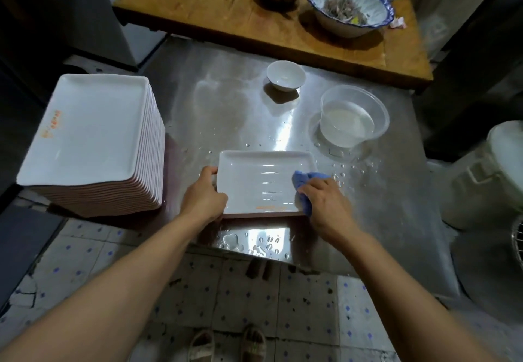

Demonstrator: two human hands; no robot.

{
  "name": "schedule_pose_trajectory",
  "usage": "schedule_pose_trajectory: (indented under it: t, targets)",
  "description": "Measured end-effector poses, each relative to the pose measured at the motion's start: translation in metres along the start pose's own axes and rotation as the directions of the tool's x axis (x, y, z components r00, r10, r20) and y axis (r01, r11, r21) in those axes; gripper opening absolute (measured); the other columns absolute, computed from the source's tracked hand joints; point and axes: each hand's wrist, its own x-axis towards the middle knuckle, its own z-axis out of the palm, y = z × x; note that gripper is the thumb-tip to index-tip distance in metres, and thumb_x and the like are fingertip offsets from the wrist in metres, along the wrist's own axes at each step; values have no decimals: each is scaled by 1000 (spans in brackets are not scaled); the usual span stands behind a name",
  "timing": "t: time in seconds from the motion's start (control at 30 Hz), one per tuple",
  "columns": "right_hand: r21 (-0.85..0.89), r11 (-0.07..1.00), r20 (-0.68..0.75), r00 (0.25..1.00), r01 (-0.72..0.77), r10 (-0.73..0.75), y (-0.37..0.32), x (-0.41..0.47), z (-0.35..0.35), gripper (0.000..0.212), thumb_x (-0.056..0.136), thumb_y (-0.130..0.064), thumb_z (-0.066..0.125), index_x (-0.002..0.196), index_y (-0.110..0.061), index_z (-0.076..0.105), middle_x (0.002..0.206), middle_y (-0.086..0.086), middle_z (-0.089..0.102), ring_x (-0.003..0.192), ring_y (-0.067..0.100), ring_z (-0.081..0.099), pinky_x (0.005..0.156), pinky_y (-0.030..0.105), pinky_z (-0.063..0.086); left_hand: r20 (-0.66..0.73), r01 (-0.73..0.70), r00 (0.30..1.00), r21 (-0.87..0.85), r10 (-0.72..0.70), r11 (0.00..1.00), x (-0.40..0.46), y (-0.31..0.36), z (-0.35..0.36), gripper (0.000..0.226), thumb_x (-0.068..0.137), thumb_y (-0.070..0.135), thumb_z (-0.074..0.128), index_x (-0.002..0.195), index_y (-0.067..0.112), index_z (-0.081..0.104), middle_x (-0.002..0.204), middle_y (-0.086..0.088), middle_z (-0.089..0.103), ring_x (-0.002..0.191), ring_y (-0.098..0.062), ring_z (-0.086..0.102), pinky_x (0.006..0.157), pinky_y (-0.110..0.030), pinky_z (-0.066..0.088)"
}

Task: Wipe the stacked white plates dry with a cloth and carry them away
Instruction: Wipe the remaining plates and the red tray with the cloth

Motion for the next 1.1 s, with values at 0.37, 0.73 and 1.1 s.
schedule_pose_trajectory:
  t: [0.37, 0.73, 1.1]
  targets:
    - [349, 936, -15, 999, 49, -47, -103, -8, 17, 19, 85, 0, 51, 100, -7, 60, 98, 8, 61, 90, 18, 51, 68, 25, 32, 128, 18, 992, -247, 14, 969, -6, -3, -10, 44, 86, 4, 53, 114, 36, 44, 86, -3, 63, 45, -17, 58, 41, -23, 47]
    - [514, 856, 63, 998, -58, 29, -121, 50, 20, 26, 79, 5, 55, 103, -1, 64, 99, 9, 55, 97, 25, 54, 76, 16, 40, 127, -54, 989, -183, 79, 982, -3, -6, -11, 33, 93, 16, 45, 118, 38, 46, 70, 5, 62, 38, -9, 56, 36, -14, 38]
    - [497, 868, 82, 995, 10, -58, -112, 63, 23, 42, 78, 3, 58, 119, -6, 60, 124, 13, 52, 114, 28, 45, 88, 25, 36, 113, -60, 990, -209, 85, 976, -1, -7, -10, 33, 95, 11, 41, 120, 32, 47, 69, -4, 61, 39, -13, 57, 41, -22, 44]
